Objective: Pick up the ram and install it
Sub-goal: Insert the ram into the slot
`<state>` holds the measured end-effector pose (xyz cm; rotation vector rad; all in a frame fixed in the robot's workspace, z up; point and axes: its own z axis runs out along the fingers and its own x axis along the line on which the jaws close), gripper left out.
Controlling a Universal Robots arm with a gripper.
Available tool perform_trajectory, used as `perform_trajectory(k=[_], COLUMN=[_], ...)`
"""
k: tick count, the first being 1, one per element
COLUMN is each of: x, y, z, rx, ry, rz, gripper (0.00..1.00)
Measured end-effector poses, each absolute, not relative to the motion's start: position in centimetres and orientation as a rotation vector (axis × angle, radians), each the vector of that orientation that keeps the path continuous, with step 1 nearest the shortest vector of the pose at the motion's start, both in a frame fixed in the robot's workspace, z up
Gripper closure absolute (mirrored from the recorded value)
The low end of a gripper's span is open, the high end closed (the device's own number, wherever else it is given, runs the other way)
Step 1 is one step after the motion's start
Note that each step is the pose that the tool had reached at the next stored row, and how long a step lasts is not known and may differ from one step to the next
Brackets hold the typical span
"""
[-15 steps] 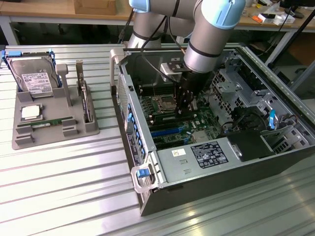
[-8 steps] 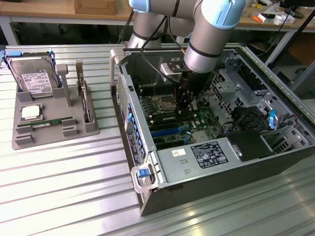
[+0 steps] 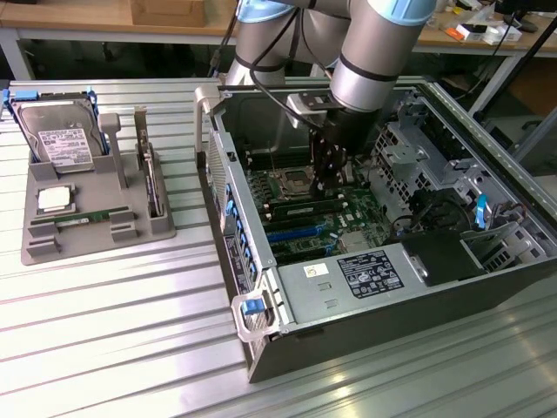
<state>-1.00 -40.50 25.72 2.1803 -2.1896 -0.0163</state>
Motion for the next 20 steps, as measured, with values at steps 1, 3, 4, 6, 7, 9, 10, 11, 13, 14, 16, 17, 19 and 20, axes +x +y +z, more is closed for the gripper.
perform_trajectory(k=[1,3,4,6,7,9,10,11,13,14,16,17,19,20], x=[-1.0,-1.0,-0.3,1.6,2.3,4.0,4.7,5.9,7.7,8.6,9.7,9.9,10.2,10.3], y=[-40.5,-40.5,-40.5,-40.5,-40.6,-40.6,-40.6,-40.6,-40.6,-40.7,-40.7,-40.7,-40.7,-40.7], z=[25.8,25.8,25.9,25.9,25.9,25.9,25.8,25.8,25.8,25.8,25.8,26.4,27.2,27.4], rx=[2.180,2.180,2.179,2.175,2.173,2.169,2.168,2.165,2.161,2.159,2.158,2.158,2.158,2.158], ry=[-2.190,-2.190,-2.189,-2.184,-2.182,-2.178,-2.176,-2.174,-2.169,-2.167,-2.165,-2.165,-2.166,-2.166], rz=[-0.016,-0.016,-0.018,-0.028,-0.031,-0.040,-0.043,-0.049,-0.059,-0.063,-0.066,-0.066,-0.066,-0.066], gripper=[0.89,0.89,0.89,0.89,0.89,0.89,0.89,0.89,0.89,0.89,0.89,0.89,0.89,0.89])
